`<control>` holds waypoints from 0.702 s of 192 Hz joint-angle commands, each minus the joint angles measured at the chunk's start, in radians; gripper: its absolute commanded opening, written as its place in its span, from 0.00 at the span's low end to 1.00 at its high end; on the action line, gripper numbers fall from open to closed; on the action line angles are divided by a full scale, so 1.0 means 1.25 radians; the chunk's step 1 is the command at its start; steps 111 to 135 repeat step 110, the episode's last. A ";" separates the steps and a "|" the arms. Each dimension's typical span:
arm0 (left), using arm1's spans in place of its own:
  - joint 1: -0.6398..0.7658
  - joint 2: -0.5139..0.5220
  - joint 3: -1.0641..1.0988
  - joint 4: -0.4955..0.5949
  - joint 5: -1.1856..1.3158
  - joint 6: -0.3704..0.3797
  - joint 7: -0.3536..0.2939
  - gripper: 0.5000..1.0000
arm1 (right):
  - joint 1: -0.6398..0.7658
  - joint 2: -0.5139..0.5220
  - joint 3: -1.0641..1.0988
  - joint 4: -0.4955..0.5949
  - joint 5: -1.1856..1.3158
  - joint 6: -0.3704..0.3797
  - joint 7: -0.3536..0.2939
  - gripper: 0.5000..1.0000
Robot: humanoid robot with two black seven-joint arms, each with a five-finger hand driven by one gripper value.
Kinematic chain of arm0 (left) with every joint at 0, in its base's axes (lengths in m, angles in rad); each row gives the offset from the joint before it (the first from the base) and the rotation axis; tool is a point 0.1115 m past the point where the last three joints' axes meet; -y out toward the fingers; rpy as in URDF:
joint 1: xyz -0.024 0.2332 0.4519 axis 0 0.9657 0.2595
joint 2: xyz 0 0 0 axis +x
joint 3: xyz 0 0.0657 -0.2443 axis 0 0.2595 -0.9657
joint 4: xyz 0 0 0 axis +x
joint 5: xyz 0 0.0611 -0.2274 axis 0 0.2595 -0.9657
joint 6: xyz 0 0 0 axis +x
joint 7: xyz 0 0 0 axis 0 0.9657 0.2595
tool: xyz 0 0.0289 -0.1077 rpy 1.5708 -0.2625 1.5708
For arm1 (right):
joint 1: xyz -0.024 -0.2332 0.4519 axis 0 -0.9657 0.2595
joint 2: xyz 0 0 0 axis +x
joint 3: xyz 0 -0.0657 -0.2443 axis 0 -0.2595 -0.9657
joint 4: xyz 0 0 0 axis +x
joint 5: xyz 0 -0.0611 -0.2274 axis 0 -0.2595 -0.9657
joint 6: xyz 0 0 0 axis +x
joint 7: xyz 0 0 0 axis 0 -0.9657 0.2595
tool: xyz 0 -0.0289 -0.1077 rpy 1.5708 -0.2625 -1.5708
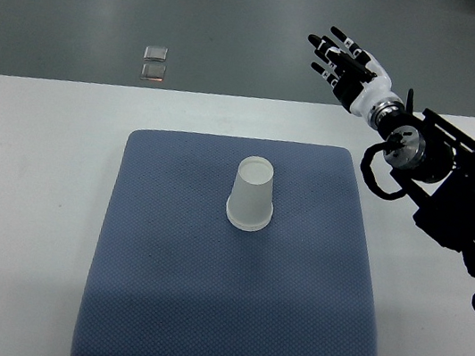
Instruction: Stack paper cups
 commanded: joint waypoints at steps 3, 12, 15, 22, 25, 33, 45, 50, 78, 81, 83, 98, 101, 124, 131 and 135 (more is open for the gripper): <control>0.000 0.000 -0.001 0.001 0.000 0.000 0.000 1.00 | -0.063 0.000 0.081 0.000 0.002 0.048 0.000 0.83; 0.000 0.000 -0.001 0.001 0.000 0.000 0.000 1.00 | -0.081 -0.002 0.103 0.000 0.003 0.072 0.000 0.83; 0.000 0.000 -0.001 -0.001 0.000 0.000 0.000 1.00 | -0.086 -0.002 0.108 0.000 0.003 0.078 0.000 0.83; 0.000 0.000 -0.001 -0.001 0.000 0.000 0.000 1.00 | -0.105 -0.002 0.130 0.000 0.003 0.101 0.000 0.83; 0.000 0.000 0.000 -0.001 0.000 0.000 0.000 1.00 | -0.108 0.000 0.135 0.000 0.003 0.107 0.000 0.83; 0.000 0.000 -0.001 -0.001 0.000 0.000 0.000 1.00 | -0.126 0.001 0.149 0.000 0.002 0.127 0.000 0.83; 0.000 0.000 -0.001 -0.003 0.000 0.000 0.000 1.00 | -0.142 0.002 0.152 -0.001 0.000 0.146 0.000 0.83; 0.000 0.000 -0.001 -0.003 0.000 0.000 0.000 1.00 | -0.144 0.002 0.152 -0.001 0.000 0.149 0.000 0.83; 0.000 0.000 -0.001 -0.002 -0.001 0.000 0.000 1.00 | -0.162 0.001 0.150 -0.003 -0.002 0.154 0.000 0.83; 0.000 0.000 -0.001 -0.001 -0.001 0.000 0.000 1.00 | -0.164 0.001 0.150 -0.002 -0.002 0.154 0.000 0.83; 0.000 0.000 -0.001 -0.001 -0.001 0.000 0.000 1.00 | -0.165 0.000 0.150 -0.002 -0.002 0.155 0.000 0.83; 0.000 0.000 -0.001 0.001 -0.001 0.000 0.000 1.00 | -0.167 0.000 0.150 -0.005 -0.005 0.156 0.000 0.83; 0.000 0.000 -0.001 0.001 -0.001 0.000 0.000 1.00 | -0.167 0.001 0.150 -0.005 -0.006 0.158 0.000 0.83; 0.000 0.000 -0.001 0.001 -0.001 0.001 0.000 1.00 | -0.167 0.001 0.150 -0.008 -0.006 0.158 0.000 0.83; 0.000 0.000 -0.001 0.001 -0.001 0.001 0.000 1.00 | -0.167 0.001 0.150 -0.008 -0.006 0.158 0.000 0.83; 0.000 0.000 -0.001 0.001 -0.001 0.001 0.000 1.00 | -0.167 0.001 0.150 -0.008 -0.006 0.158 0.000 0.83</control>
